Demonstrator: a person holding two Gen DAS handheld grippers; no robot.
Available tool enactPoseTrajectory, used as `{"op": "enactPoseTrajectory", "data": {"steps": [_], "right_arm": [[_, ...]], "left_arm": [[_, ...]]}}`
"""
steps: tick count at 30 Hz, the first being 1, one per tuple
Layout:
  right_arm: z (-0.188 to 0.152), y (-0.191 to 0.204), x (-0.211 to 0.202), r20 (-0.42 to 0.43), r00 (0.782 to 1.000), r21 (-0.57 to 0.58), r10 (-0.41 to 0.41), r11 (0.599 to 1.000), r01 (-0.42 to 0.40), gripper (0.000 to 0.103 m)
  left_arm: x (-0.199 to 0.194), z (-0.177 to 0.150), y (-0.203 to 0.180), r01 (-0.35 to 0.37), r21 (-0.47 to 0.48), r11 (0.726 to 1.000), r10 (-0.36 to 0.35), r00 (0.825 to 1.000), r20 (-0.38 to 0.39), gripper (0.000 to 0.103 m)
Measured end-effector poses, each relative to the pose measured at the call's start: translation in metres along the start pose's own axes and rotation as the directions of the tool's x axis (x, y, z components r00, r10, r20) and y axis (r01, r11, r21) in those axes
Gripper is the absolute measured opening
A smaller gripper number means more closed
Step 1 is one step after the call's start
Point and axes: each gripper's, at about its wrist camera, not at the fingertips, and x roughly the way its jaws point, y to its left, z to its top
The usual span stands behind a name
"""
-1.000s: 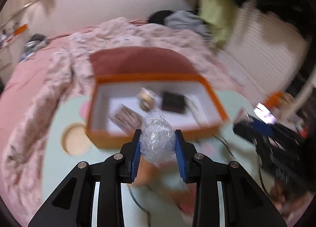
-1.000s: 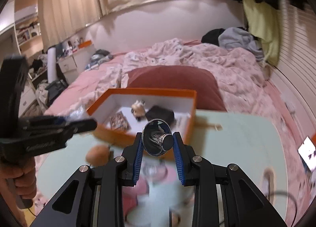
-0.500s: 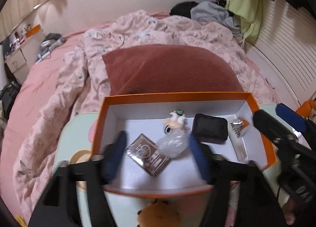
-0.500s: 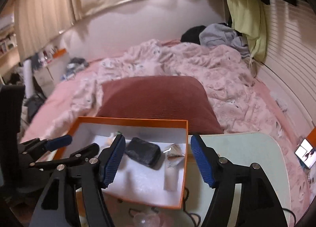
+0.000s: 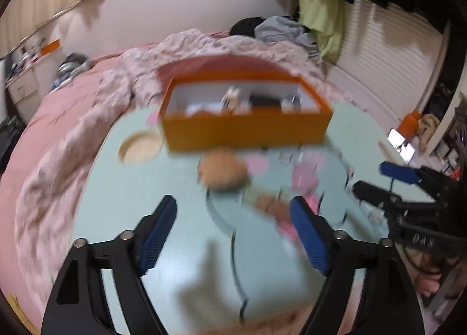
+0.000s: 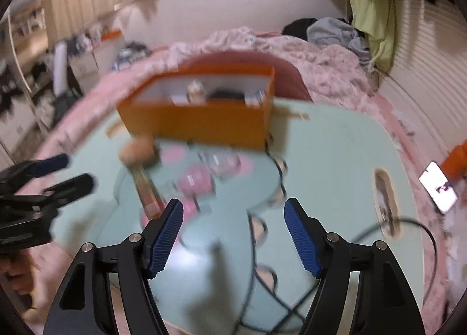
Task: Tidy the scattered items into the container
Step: 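Withdraw both open grippers from the orange box back over the table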
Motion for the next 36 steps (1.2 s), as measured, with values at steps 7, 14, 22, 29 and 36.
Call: {"op": "enactPoseTrajectory", "data": {"steps": [7, 14, 22, 29, 36], "right_arm": [[-0.018, 0.005, 0.035, -0.12, 0.992, -0.033, -0.048, 0.998, 0.044, 0.092], [-0.02, 0.003, 0.038, -0.131, 0.991, -0.023, -0.038, 0.999, 0.035, 0.103], [-0.019, 0.004, 0.037, -0.13, 0.991, -0.025, -0.037, 0.999, 0.034, 0.103], [-0.018, 0.005, 0.038, -0.129, 0.991, -0.025, -0.037, 0.999, 0.034, 0.103], [-0.019, 0.005, 0.038, -0.128, 0.991, -0.025, -0.036, 0.999, 0.033, 0.103]], "left_arm": [[0.033, -0.026, -0.001, -0.105, 0.02, 0.994, 0.106, 0.993, -0.059, 0.081], [0.049, -0.033, 0.012, -0.067, -0.042, 0.997, 0.064, 0.995, -0.079, 0.103], [0.048, -0.033, 0.012, -0.066, -0.04, 0.997, 0.063, 0.995, -0.075, 0.103], [0.048, -0.033, 0.012, -0.066, -0.04, 0.997, 0.063, 0.995, -0.074, 0.103], [0.048, -0.034, 0.01, -0.067, -0.041, 0.997, 0.064, 0.995, -0.071, 0.103]]}}
